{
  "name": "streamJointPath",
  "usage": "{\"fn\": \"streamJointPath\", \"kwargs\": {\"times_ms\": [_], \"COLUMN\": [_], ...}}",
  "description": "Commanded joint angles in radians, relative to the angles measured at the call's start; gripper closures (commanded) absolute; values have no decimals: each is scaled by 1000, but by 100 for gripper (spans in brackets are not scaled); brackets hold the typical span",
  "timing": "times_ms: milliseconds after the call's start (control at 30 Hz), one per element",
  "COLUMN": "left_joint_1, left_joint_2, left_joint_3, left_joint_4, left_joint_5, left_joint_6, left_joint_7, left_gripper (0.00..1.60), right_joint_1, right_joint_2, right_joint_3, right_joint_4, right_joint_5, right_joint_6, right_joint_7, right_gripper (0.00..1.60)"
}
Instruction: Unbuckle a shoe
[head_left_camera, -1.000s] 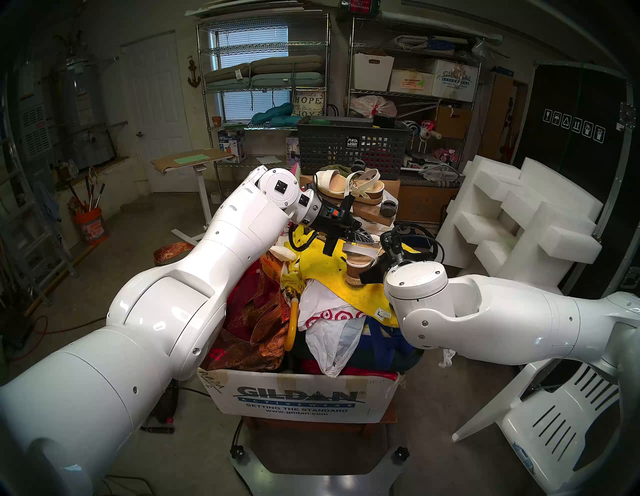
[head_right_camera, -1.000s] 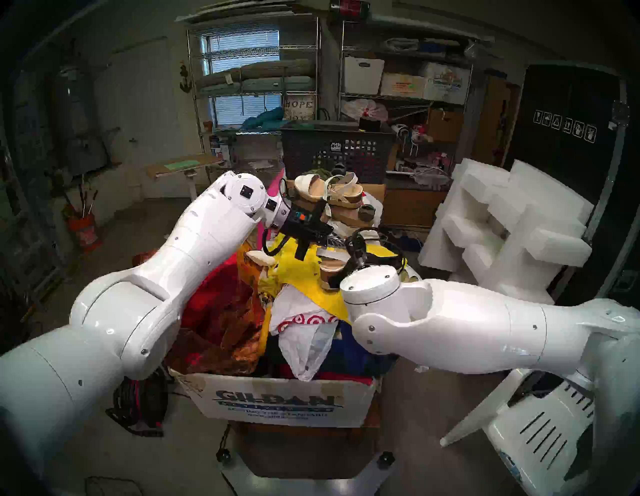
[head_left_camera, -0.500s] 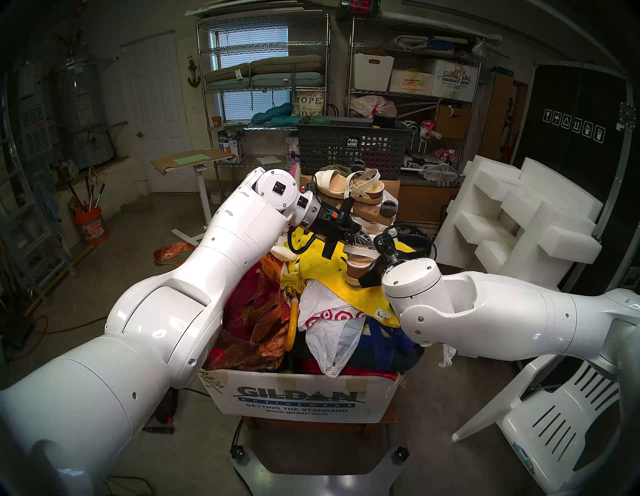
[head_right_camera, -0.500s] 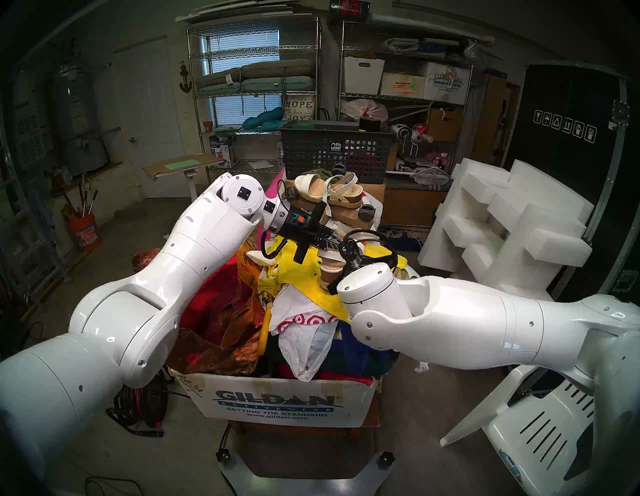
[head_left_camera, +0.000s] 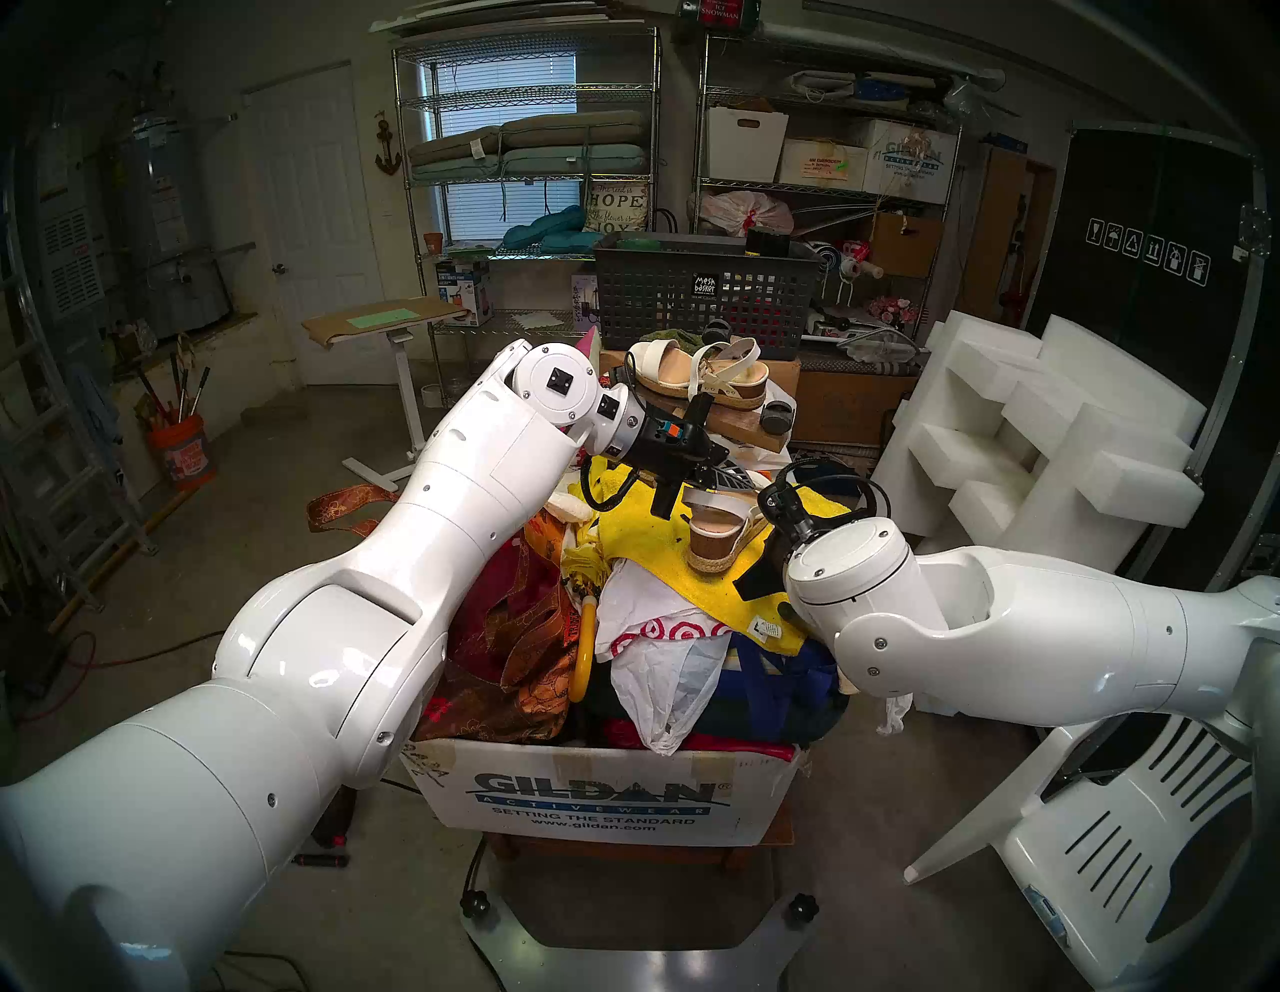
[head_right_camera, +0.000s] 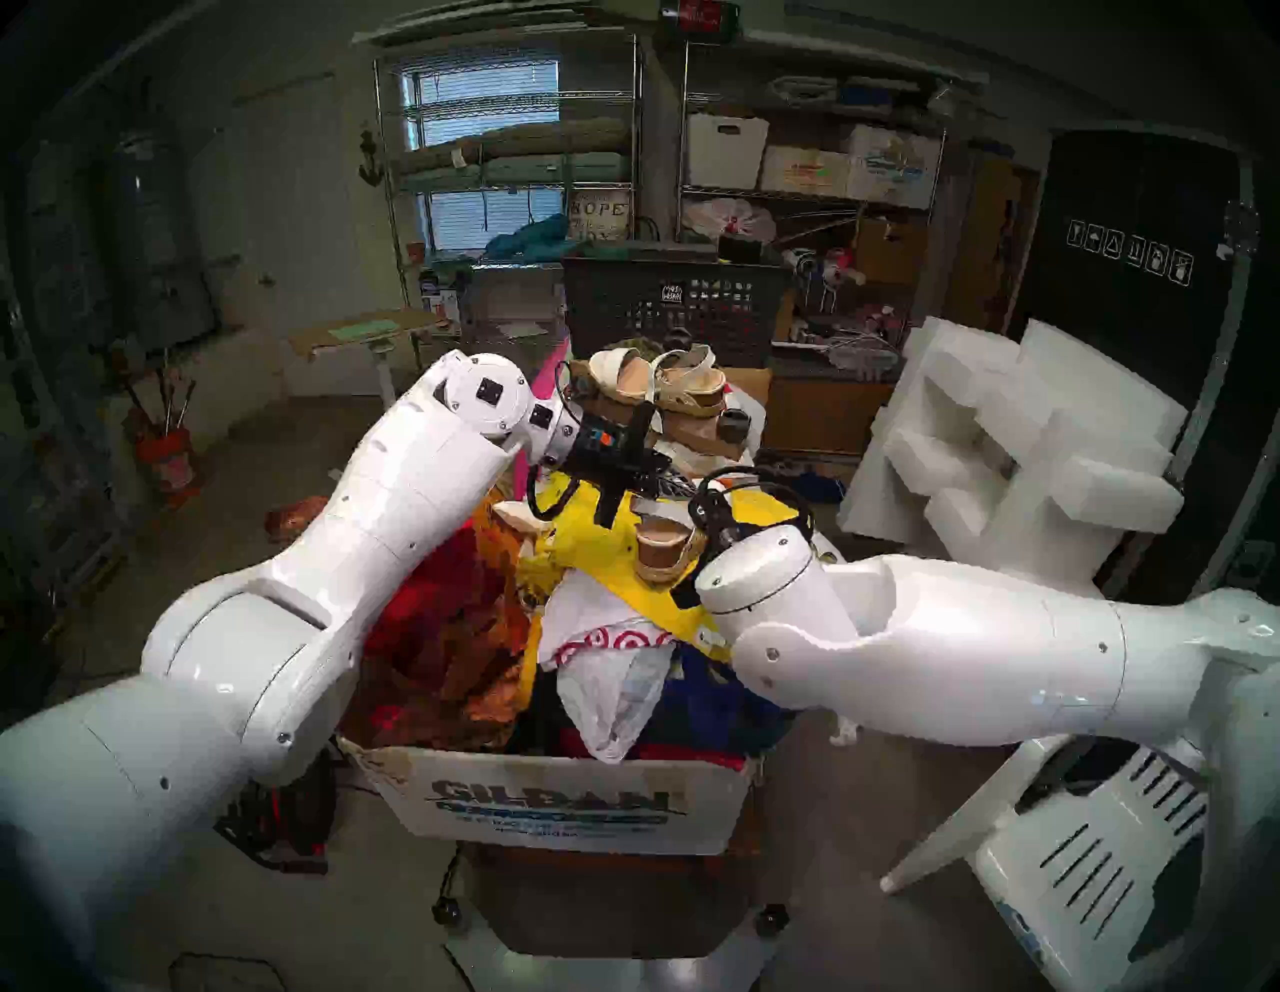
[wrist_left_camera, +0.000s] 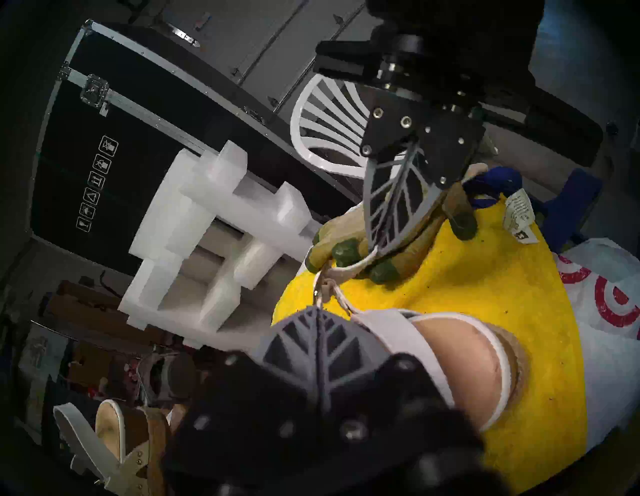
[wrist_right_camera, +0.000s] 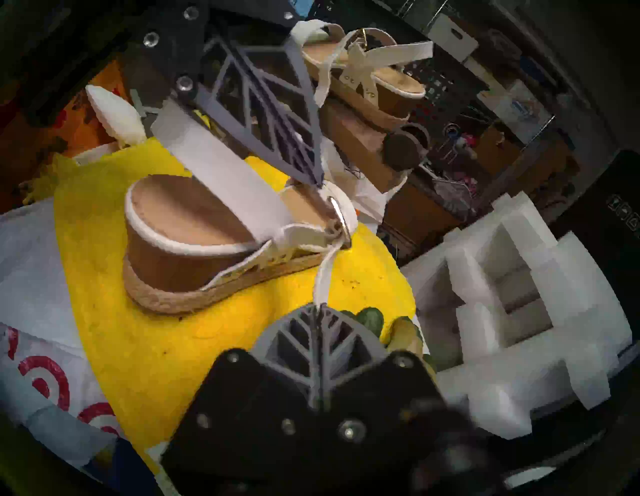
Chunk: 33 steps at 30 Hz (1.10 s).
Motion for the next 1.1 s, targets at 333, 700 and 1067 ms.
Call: {"fn": "streamJointPath", "kwargs": {"times_ms": [333,700,1067], "left_joint_1": [4,4,-29], "left_joint_2": [12,11,3], "left_joint_3": [-9,-7,-12], "left_joint_4": [-44,-57,-12], "left_joint_5": [-7,-12,27], "left_joint_6": [-1,11,-19], "left_joint_7": [0,-11,36], "left_gripper": [160,160,141], "right_joint_1": [36,48,56], "right_joint_2": [-27,-25,-37], "right_joint_3": [3,-6,-2], "right_joint_4": [87,129,151], "right_joint_5": [-88,-136,-163], "right_joint_6": [-25,-23,-15], "right_joint_7": [103,195,241], "right_gripper": [160,160,160]}}
